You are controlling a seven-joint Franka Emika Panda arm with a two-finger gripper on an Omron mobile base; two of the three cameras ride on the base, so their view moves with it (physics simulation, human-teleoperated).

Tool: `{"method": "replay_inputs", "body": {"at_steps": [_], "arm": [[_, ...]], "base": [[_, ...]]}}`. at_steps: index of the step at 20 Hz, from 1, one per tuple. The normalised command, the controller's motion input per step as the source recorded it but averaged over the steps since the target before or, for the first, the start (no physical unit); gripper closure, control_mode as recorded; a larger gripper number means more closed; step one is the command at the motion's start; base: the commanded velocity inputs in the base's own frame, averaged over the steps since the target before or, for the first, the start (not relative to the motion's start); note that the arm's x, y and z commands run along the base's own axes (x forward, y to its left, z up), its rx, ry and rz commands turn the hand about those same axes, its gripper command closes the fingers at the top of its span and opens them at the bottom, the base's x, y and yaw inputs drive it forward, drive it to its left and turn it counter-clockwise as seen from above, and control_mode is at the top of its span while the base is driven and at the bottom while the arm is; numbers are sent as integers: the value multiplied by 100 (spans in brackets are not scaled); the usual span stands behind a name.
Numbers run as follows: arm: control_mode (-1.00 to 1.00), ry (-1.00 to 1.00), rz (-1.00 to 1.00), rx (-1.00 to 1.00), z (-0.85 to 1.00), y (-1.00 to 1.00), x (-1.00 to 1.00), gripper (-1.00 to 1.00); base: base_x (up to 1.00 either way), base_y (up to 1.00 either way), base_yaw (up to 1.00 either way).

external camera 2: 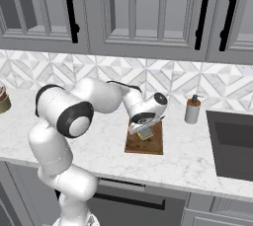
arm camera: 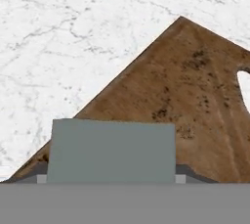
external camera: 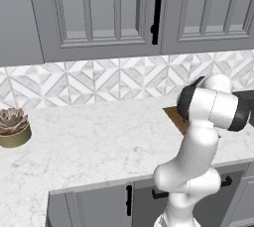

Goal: Pick up the sponge from the counter and clean the cutting board by briefly scrubbing or pressing down on the cutting board. Once finished, release the sponge.

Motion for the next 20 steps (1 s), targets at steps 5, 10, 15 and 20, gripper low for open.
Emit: {"method": "replay_inputs", "body": {"at_steps": [5, 10, 15, 20], "arm": [[-100, -9, 0, -14, 44, 100, -40, 100], [-100, 0, 7, -20, 56, 100, -3, 100], [-100, 2, 2, -12, 4, 84, 7, -100], [-100, 11, 9, 2, -2, 32, 13, -100]], "base": [[0, 0, 0], [0, 0, 0], [0, 0, 0], [0, 0, 0]]}}
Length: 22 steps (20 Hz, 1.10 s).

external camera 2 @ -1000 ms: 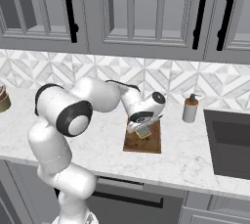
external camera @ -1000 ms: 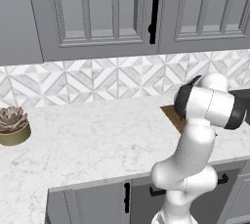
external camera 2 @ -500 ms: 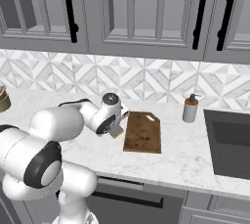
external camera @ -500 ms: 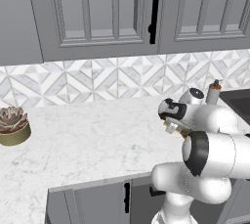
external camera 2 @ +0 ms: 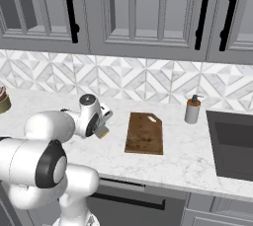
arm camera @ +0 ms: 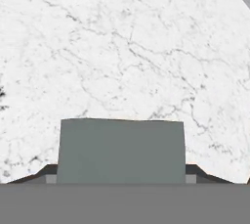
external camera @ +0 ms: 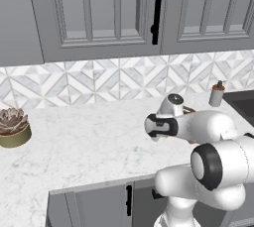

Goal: Pick up the sponge from the counter and clean the cutting board by briefly scrubbing or pressing down on the cutting board. Once finished, release the sponge.

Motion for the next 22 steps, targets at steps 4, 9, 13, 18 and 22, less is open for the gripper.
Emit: {"method": "replay_inputs", "body": {"at_steps": [4, 9, 13, 18, 22], "arm": [[-100, 3, 7, 0, -1, 12, 0, -100], [-100, 0, 6, 0, 21, 0, -1, -100], [-100, -2, 2, 1, 64, 0, -42, -100], [-100, 0, -21, 16, 74, 0, -70, -100], [-100, 0, -45, 24, 56, 0, -95, -100]], "base": [[0, 0, 0], [0, 0, 0], [0, 0, 0], [0, 0, 0], [0, 0, 0]]}}
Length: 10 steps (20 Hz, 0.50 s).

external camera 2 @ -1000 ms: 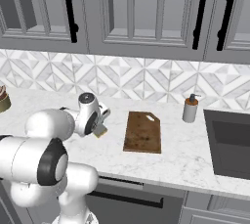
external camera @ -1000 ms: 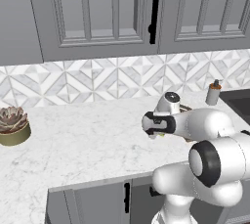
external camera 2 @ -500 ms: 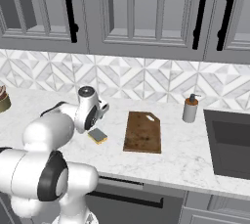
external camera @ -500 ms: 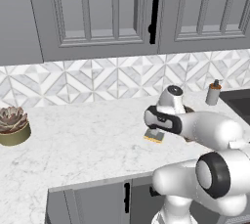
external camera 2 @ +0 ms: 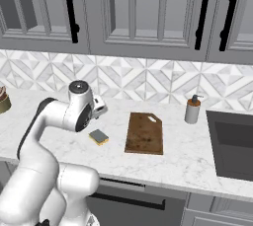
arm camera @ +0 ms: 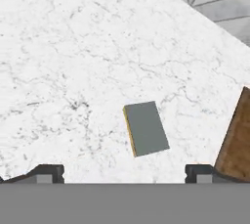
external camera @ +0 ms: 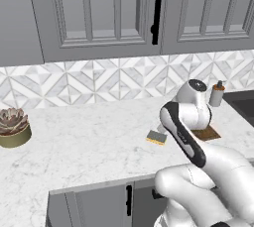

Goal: Pick up the sponge from the counter and clean the cutting board by briefly scrubbing or pressing down on the cutting board. Once finished, release the sponge.

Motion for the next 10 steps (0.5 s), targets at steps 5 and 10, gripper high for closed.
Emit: {"method": "replay_inputs", "body": {"at_steps": [5, 10], "arm": [[-100, -3, -39, 14, 52, 0, -100, -100], [-100, -12, -35, 8, 71, 0, -100, -100]], "base": [[0, 0, 0], [0, 0, 0]]}}
